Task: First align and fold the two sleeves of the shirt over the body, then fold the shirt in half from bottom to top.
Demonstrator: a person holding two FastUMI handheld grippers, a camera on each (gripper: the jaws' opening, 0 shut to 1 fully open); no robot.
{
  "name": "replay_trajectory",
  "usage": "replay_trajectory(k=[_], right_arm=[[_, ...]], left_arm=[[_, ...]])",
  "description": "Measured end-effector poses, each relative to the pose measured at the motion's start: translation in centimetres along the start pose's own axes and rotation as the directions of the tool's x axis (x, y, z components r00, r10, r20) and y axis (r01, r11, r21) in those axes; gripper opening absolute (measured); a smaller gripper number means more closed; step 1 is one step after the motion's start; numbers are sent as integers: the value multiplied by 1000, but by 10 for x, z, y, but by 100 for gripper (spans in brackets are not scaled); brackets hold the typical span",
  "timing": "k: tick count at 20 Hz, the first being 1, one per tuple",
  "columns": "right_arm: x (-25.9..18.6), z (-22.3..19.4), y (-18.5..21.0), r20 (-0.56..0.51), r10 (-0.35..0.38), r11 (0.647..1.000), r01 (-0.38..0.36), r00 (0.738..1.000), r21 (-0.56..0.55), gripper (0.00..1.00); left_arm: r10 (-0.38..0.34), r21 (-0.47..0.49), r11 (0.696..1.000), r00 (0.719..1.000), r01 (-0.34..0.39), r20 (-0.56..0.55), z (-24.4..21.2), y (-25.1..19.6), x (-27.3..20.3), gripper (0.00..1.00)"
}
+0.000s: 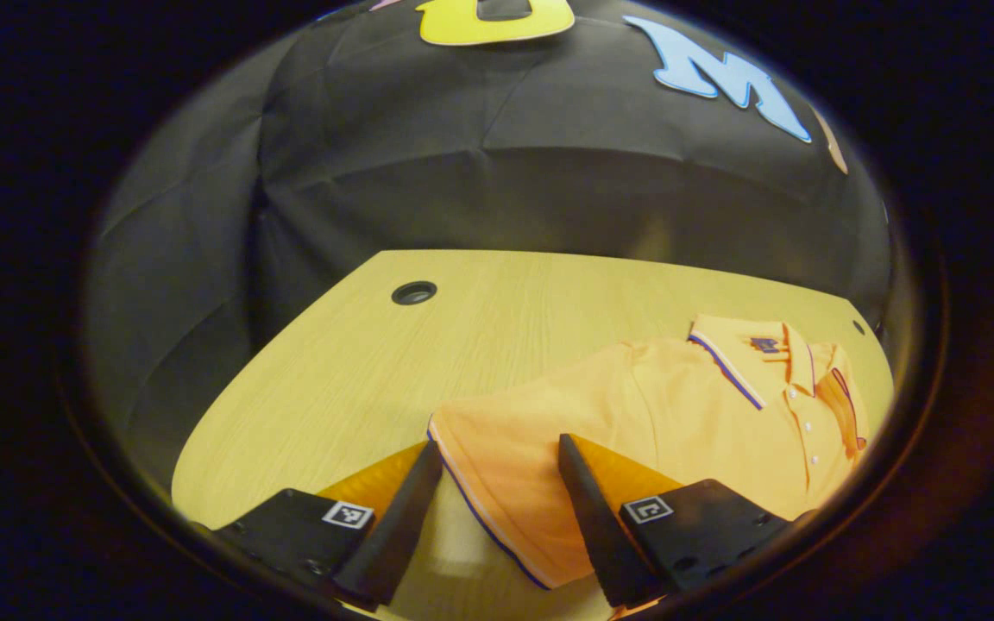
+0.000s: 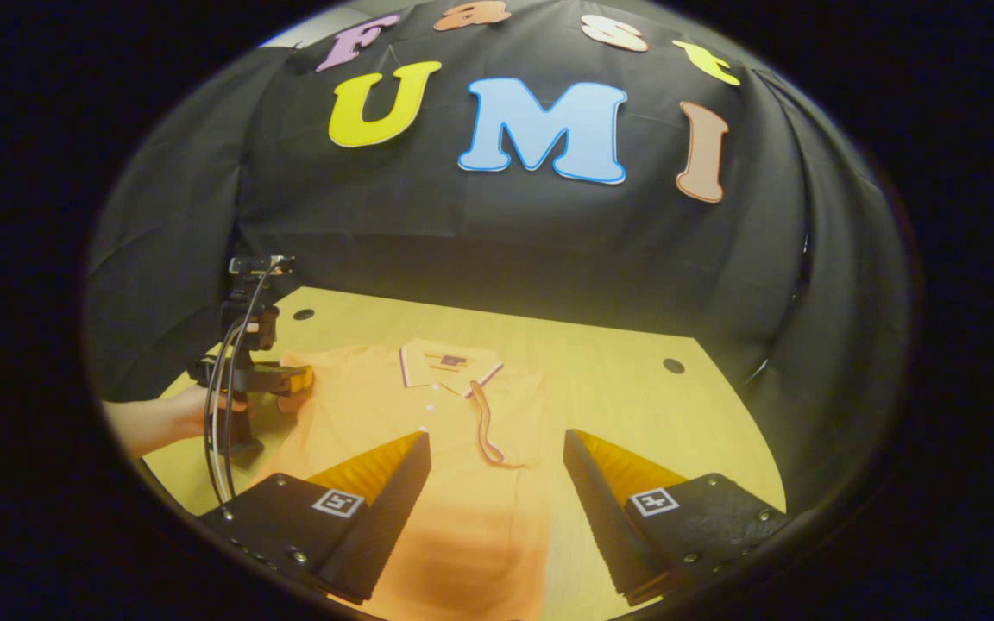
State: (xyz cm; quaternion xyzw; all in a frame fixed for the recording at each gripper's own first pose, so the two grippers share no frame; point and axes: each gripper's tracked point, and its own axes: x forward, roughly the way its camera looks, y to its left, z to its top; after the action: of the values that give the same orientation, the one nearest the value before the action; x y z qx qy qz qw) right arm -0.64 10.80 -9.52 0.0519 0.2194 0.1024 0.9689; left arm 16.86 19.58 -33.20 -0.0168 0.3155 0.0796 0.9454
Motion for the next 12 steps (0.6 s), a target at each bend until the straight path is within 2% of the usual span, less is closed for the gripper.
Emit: replay_trajectory(k=[1, 2, 4, 7, 9, 12], right_arm=[[-2, -2, 0, -4, 1, 1000, -1, 1000, 2, 97], [-4, -4, -1, -5, 3, 1000, -3, 1000, 12, 96], [-8, -6, -4, -2, -3, 999, 3, 1000, 33, 96], [-15, -13, -17, -10, -29, 998, 29, 1000, 55, 96], [-18, -21, -25, -22, -46, 996, 47, 999, 75, 96], [-22, -29, -35, -34, -69, 993, 72, 997, 97, 96]], left_arm=[[-15, 15, 1000, 1000, 15, -6, -1, -4, 1, 78], [-21, 18, 1000, 1000, 21, -3, 2, -9, 2, 76], [-31, 31, 999, 999, 31, -9, 0, -15, 2, 57], [2, 67, 998, 1000, -1, -18, 1, -15, 3, 19], [13, 100, 995, 1000, -11, -22, 3, -18, 4, 8], [7, 107, 994, 1000, -6, -4, 12, -26, 0, 9]])
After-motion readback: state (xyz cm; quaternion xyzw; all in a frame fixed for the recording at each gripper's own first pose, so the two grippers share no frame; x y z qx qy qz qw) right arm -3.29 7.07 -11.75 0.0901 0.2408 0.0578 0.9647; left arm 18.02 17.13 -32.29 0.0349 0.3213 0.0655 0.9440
